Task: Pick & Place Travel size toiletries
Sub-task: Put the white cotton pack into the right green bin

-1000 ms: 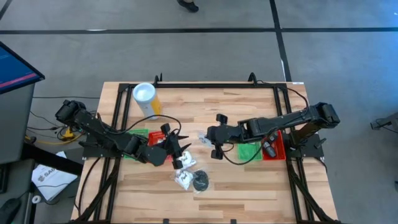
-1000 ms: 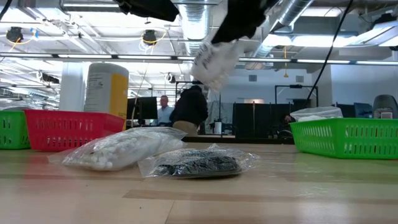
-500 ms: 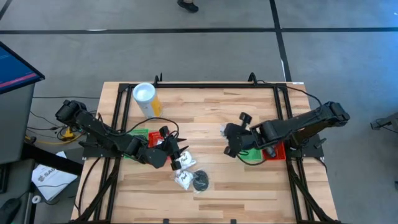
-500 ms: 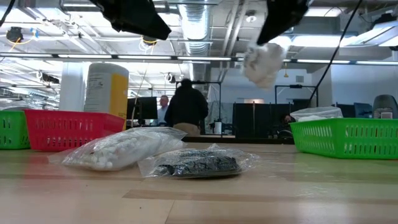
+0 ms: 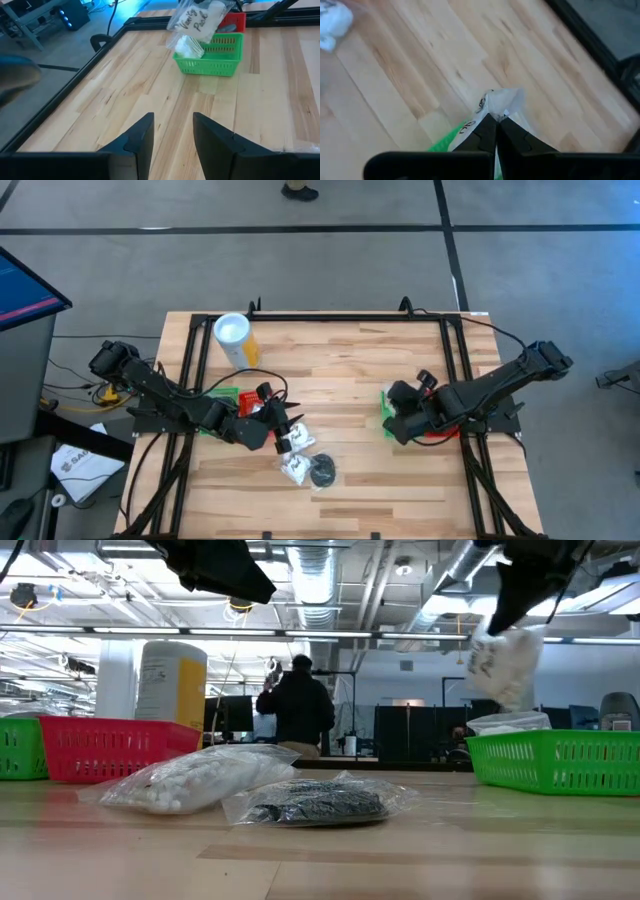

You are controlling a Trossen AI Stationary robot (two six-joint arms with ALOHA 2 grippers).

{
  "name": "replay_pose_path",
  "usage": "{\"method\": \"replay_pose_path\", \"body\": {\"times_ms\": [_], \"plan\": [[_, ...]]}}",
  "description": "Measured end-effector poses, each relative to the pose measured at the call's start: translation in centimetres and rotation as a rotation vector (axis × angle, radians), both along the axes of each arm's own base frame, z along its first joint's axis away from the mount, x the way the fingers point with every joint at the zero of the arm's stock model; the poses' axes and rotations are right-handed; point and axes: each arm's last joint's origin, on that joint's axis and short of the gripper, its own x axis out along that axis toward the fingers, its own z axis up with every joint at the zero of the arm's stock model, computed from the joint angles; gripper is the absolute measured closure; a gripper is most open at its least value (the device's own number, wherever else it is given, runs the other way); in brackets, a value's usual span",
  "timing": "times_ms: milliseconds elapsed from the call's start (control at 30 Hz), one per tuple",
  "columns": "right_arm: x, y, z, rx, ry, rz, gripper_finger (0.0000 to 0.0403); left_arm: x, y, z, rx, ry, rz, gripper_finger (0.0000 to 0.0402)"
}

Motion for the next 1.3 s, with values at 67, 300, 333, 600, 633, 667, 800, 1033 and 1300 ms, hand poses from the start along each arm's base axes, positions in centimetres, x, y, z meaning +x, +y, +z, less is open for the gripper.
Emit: {"method": "replay_pose_path", "body": {"times_ms": [67,300,333,600,633,667,800,1033,1300], "plan": [[-0.5,0.1,-0.1,0.02,0.021,-0.007,0.0403,0.0,0.0,0.0,0.0,-0.001,0.0,0.0276],[-1.1,0.6,-0.2,0.019,0.119,0.09,0.0403,0.0,0.0,0.0,0.006,0.001,-0.002,0.0276],[-1.1,0.6,-0.2,0.017,0.127,0.093,0.0403,0.0,0.0,0.0,0.006,0.001,-0.002,0.0276],[-1.3,0.4,-0.3,0.066,0.182,0.097,0.0403,0.0,0.0,0.0,0.006,0.001,-0.001,0.0276],[-1.4,0.5,-0.3,0.075,0.188,0.098,0.0403,0.0,0.0,0.0,0.006,0.001,-0.001,0.0276],[-1.4,0.5,-0.3,0.082,0.193,0.099,0.0403,0.0,0.0,0.0,0.006,0.001,-0.001,0.0276],[-1.5,0.6,-0.4,0.106,0.219,0.123,0.0403,0.0,0.0,0.0,0.006,0.001,-0.002,0.0276],[-1.5,0.1,-0.3,0.143,0.237,0.114,0.0403,0.0,0.0,0.0,0.006,0.001,-0.002,0.0276],[-3.1,-0.6,-0.1,0.181,0.192,0.096,0.0403,0.0,0.0,0.0,0.002,0.004,-0.008,0.0276]]}}
